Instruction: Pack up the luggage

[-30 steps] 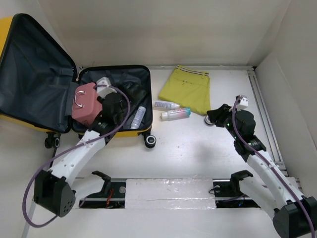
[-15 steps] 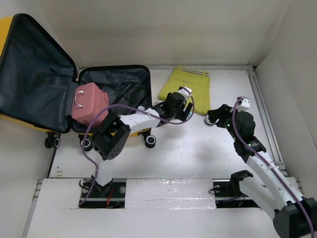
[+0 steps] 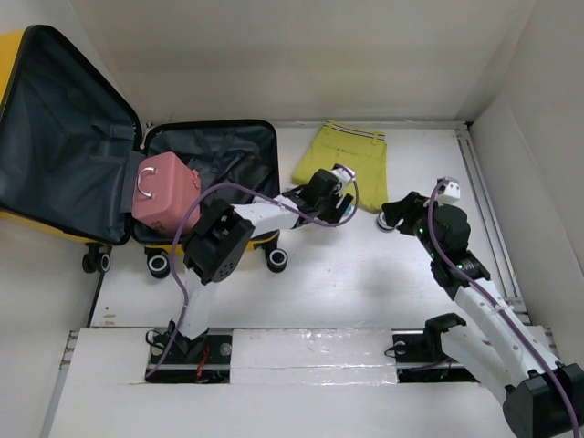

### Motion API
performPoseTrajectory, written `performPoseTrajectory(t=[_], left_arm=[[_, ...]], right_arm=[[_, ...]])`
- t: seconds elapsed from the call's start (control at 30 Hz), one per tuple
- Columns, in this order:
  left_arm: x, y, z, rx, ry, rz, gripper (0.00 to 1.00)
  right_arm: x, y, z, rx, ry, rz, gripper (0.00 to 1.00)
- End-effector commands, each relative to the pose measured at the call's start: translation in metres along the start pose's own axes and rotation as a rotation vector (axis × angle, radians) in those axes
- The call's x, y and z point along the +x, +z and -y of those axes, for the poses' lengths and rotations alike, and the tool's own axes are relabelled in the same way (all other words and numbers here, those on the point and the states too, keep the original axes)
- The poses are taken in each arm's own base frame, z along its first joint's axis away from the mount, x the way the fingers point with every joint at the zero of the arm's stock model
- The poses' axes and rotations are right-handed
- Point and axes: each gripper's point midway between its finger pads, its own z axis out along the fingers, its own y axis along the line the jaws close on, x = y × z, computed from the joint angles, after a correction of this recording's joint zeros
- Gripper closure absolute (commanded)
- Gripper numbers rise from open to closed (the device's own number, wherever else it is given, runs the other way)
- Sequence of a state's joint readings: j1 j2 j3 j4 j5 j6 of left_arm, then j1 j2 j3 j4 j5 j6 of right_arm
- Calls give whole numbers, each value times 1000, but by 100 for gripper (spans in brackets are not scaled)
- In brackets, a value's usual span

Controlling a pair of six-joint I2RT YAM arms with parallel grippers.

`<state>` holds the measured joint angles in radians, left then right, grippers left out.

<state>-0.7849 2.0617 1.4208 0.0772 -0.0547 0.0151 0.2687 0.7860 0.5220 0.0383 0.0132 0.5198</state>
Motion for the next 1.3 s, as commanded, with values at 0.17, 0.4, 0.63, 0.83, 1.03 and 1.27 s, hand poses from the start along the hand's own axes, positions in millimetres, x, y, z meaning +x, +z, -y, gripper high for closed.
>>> performPoseTrajectory(t=[0.17,0.4,0.63,0.83,1.03,1.27], left_arm=[[44,-5,29,72,39,-86,37],[30,-28,33,95,-29,-31,79],[-52,-98,36,132,-156,202,87],[-107,-155,-74,-163,-448,423,87],[-73,-165,-211,-439,-736,446,81],[-17,-145,-299,-726,-860,308,61]], right_arm=[[-15,0,-8,-28,8,57,40],[-24,-6,-9,-36,10,88,40],[-28,-9,-12,-46,10,103,40],[-25,-10,-16,-70,8,88,40],[-24,-10,-18,-78,8,84,40],[-21,-8,-18,-82,8,71,40]])
